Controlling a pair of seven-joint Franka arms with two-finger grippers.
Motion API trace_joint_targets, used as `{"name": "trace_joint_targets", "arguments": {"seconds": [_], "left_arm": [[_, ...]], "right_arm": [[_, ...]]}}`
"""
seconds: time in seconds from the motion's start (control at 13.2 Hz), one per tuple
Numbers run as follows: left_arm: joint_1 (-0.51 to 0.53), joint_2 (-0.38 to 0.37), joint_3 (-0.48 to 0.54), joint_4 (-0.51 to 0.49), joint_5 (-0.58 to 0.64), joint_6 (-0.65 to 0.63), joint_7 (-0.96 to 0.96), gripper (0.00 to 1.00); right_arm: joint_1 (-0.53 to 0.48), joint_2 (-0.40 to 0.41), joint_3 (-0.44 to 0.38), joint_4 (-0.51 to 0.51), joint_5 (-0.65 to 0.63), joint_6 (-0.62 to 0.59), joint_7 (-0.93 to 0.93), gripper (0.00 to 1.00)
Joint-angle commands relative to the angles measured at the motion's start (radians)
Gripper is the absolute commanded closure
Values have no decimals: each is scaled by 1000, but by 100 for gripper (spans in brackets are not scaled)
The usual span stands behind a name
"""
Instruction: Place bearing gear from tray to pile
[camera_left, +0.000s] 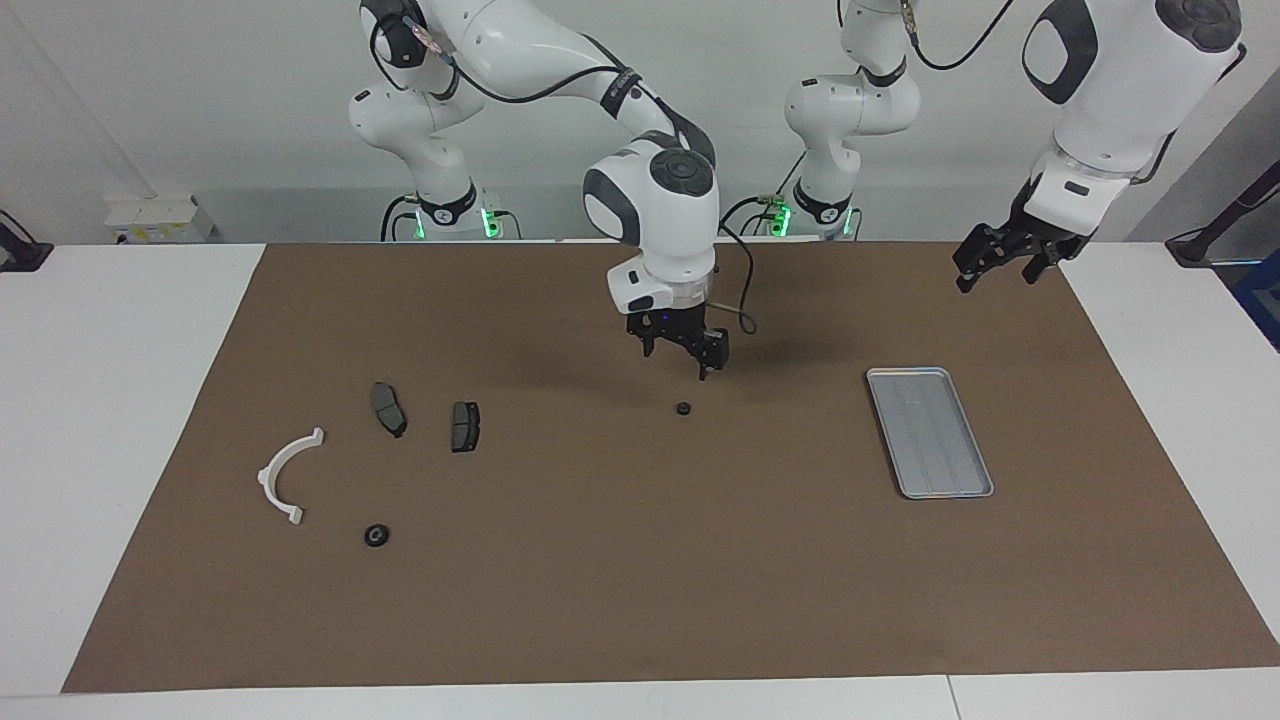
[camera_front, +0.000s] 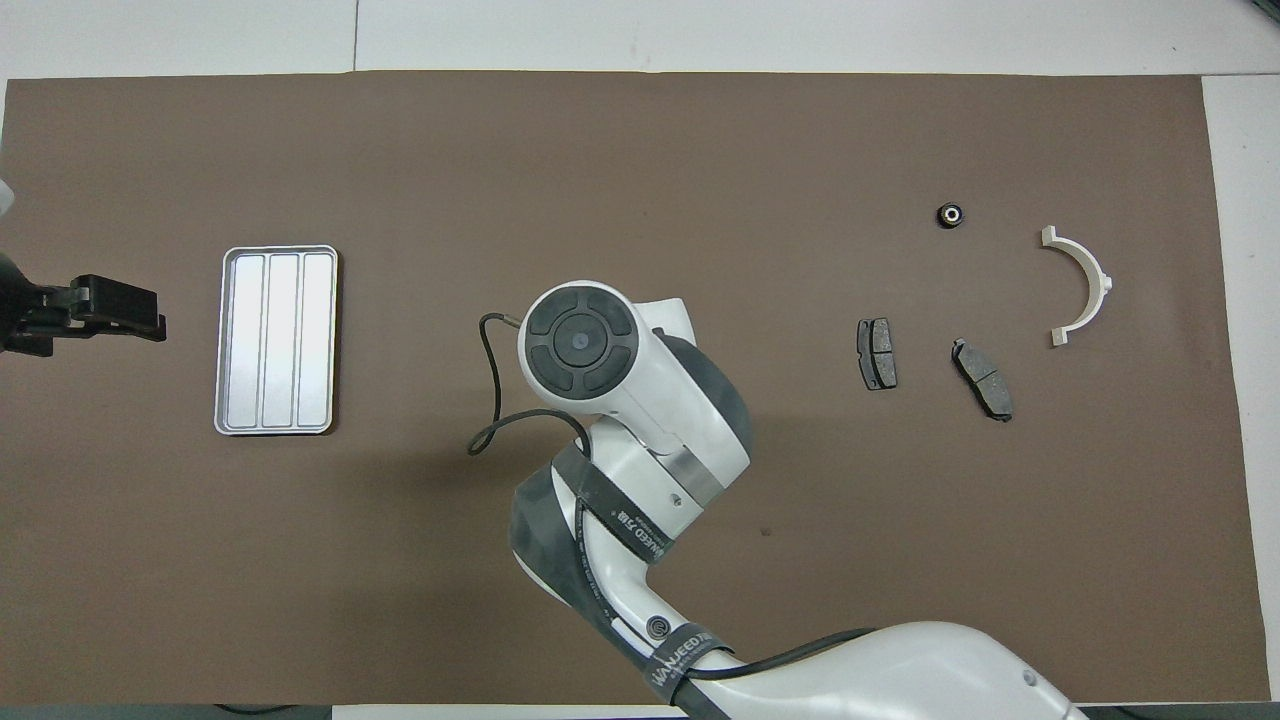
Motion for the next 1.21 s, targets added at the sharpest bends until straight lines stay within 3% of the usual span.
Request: {"name": "trace_joint_targets", "arguments": {"seconds": [0.0, 0.3, 0.98, 1.14], "left_arm": [[-19, -8, -21, 29, -53, -39, 11, 0], [-19, -2, -27, 38, -50, -25, 11, 0], [-16, -8, -24, 38, 14, -34, 15, 0], [-13, -11, -24, 35, 13, -33, 15, 0]], "right_arm": [[11, 90, -8, -9, -73, 107, 57, 0], [-17, 150, -8, -18, -72, 176, 58, 3], [-3, 136, -6, -60, -57, 191, 67, 10], [-3, 133, -6, -75, -57, 208, 67, 23]]}}
